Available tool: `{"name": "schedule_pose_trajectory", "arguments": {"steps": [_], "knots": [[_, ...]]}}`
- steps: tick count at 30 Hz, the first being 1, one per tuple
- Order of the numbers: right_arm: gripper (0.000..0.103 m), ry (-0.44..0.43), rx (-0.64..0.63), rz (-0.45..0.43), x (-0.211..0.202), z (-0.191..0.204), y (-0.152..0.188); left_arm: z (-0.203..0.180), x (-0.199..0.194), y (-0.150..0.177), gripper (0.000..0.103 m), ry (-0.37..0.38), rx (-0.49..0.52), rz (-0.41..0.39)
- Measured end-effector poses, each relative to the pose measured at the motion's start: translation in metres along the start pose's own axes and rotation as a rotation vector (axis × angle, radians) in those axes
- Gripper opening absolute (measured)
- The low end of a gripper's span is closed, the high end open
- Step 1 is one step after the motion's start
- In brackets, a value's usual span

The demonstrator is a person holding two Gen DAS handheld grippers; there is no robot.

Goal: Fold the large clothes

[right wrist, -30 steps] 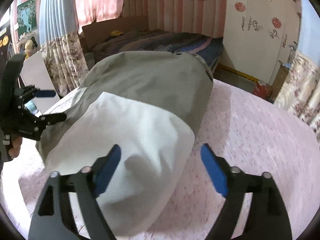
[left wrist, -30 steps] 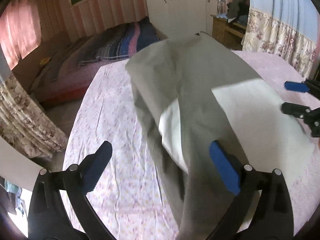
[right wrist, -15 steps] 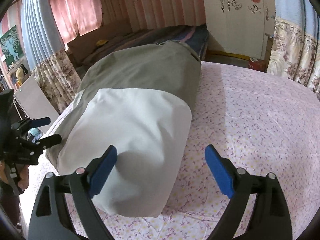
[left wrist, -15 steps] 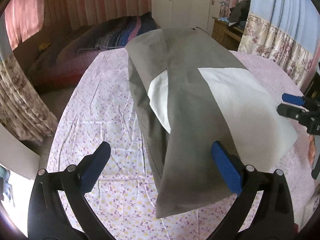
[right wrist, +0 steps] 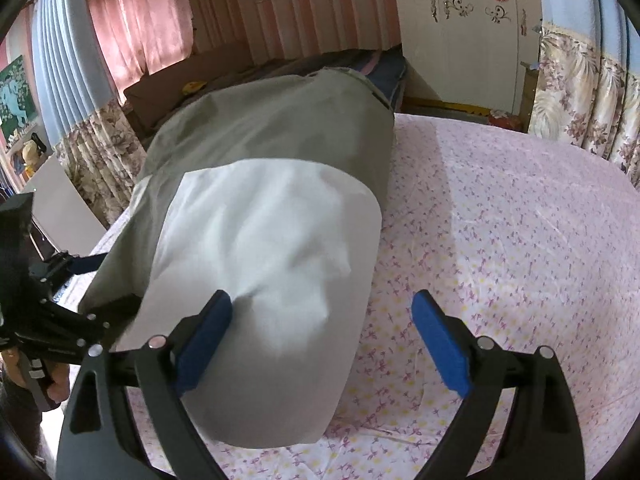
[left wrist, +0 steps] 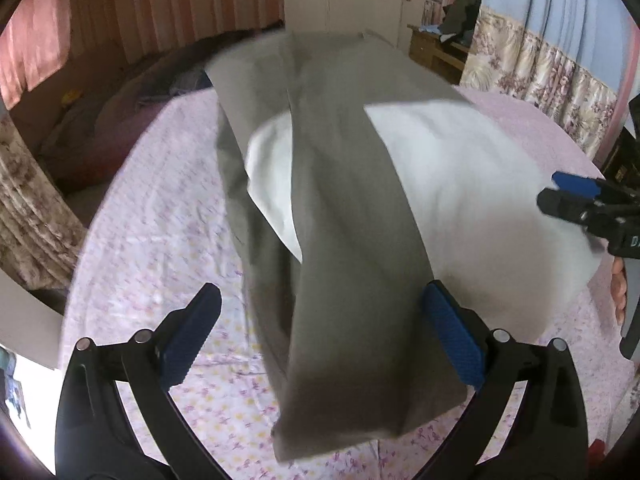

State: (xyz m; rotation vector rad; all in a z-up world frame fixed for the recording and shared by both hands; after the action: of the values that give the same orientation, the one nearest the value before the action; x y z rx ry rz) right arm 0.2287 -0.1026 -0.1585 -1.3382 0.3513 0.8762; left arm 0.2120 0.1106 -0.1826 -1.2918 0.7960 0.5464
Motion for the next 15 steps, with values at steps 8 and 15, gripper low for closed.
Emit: {"name": "schedule_pose_trajectory", "arguments": {"steps": [8,15], "knots": [[0.094,-0.036,0.074,-0.053,0.011,-0.008,0.020,-0.007,0.025,0.015,0.100,0.113,-0.043,0.041],[0.087,-0.084,0.012,0.008,0.042,0.013,0.025,-0.012,0.040,0.013,0.099,0.227,-0.086,0.070]]}}
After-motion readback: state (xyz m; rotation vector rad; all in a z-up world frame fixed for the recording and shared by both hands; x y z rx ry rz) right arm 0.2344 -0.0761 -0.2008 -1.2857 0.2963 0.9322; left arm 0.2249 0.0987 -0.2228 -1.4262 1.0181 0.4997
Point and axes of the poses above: each gripper's, at about its wrist camera, not at the fingertips, and x roughly the way its jaws point, z to its left, y to its underside, the point moved 9 cm from there along x, roughly the way its jaws point, and after that the axes turned 7 degrees about -y, right-handed, at the moved point
